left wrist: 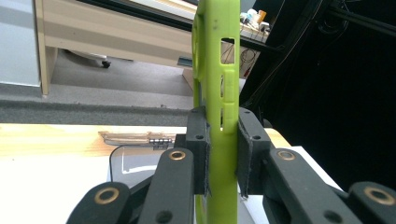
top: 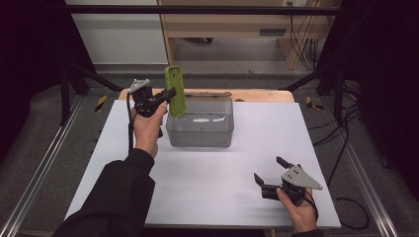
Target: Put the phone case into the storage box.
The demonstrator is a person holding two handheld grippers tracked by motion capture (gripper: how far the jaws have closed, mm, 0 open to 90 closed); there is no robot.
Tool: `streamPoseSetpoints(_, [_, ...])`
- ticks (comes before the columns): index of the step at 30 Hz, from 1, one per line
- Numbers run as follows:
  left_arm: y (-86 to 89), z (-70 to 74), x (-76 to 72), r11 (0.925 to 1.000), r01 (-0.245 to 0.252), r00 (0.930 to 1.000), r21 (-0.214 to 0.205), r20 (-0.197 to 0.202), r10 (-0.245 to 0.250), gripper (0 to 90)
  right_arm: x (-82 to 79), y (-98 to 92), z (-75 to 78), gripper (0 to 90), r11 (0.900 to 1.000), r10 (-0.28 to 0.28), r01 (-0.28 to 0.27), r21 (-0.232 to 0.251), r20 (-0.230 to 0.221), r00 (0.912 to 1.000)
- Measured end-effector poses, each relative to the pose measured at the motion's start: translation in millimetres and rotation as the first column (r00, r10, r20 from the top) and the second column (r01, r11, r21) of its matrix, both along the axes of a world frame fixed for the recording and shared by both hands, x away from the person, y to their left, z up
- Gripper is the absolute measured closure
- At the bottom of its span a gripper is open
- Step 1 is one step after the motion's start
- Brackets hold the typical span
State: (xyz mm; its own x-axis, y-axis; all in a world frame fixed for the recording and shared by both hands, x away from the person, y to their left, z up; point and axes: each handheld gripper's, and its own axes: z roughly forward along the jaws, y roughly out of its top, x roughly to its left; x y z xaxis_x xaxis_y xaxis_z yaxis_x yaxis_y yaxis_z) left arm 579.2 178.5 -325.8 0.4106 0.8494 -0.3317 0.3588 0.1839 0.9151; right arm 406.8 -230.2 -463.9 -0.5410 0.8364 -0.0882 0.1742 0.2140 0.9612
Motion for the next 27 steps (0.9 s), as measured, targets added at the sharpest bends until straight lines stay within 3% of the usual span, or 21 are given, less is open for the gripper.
streamPoseSetpoints(15, [-0.2,-1.5,9.5,1.0,-0.003,0.9999,0.008,-0.01,0.003,77.4,-0.9,-1.9,-0.3,4.9,0.9999,-0.013,0.013,0.01,0.011,0.9999])
streamPoseSetpoints(27, [-3.2,-5.2,8.4,0.999,-0.009,0.9999,0.044,0.007,0.009,77.5,-1.4,-2.8,0.7,4.5,0.9998,-0.017,0.016,0.014,0.012,0.9998])
